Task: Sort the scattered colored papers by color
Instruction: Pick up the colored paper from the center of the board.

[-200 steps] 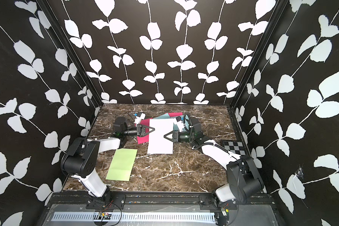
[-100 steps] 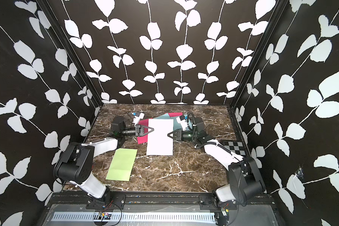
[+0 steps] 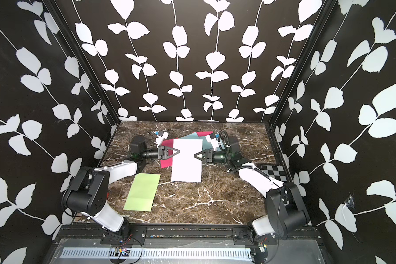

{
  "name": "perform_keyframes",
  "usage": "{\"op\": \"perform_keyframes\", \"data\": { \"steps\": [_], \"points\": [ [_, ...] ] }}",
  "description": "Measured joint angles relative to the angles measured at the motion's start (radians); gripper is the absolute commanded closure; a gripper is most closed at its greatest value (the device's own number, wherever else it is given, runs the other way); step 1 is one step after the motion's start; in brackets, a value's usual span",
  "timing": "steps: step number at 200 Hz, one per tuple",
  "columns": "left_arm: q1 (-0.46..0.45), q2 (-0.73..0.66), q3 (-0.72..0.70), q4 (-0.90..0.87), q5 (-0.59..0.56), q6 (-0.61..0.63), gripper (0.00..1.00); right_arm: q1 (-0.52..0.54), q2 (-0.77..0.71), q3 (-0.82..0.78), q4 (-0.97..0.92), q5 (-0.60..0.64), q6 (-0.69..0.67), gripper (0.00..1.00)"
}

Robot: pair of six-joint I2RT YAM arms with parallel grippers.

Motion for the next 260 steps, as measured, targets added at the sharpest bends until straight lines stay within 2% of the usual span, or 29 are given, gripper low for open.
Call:
{"op": "perform_keyframes", "data": {
  "steps": [19, 104, 125, 147, 163, 176, 186, 206, 226, 260],
  "points": [
    [0.0, 0.0, 0.0, 0.001, 0.0, -0.003, 1.0, 0.0, 0.002, -0.001, 0.002, -0.002, 0.0, 0.85],
    [-0.001, 0.0, 0.021, 0.007, 0.001, -0.026, 1.0, 0.001, 0.016, -0.003, 0.024, -0.019, 0.009, 0.84],
    [-0.002, 0.0, 0.038, 0.009, 0.002, -0.029, 1.0, 0.002, 0.021, -0.003, 0.029, -0.019, 0.01, 0.89],
    [-0.003, 0.0, 0.043, 0.009, 0.003, -0.029, 1.0, 0.004, 0.022, -0.004, 0.035, -0.019, 0.013, 1.0],
    [-0.005, 0.0, 0.043, 0.009, 0.003, -0.029, 1.0, 0.006, 0.022, -0.004, 0.039, -0.021, 0.012, 1.0],
    [-0.006, 0.0, 0.043, 0.006, 0.003, -0.027, 0.91, 0.006, 0.022, -0.004, 0.039, -0.021, 0.011, 1.0],
    [-0.007, 0.0, 0.043, 0.005, 0.003, -0.023, 0.73, 0.006, 0.022, -0.004, 0.039, -0.022, 0.011, 1.0],
    [-0.007, 0.003, 0.051, -0.023, -0.001, -0.01, 0.6, 0.006, 0.022, -0.004, 0.039, -0.022, 0.011, 1.0],
    [0.003, 0.003, 0.07, -0.096, -0.029, 0.034, 0.5, 0.006, 0.021, -0.004, 0.035, -0.021, 0.011, 1.0],
    [0.068, -0.003, 0.088, -0.239, -0.135, 0.11, 0.47, 0.007, 0.012, -0.003, -0.005, -0.005, 0.004, 1.0]
  ]
}}
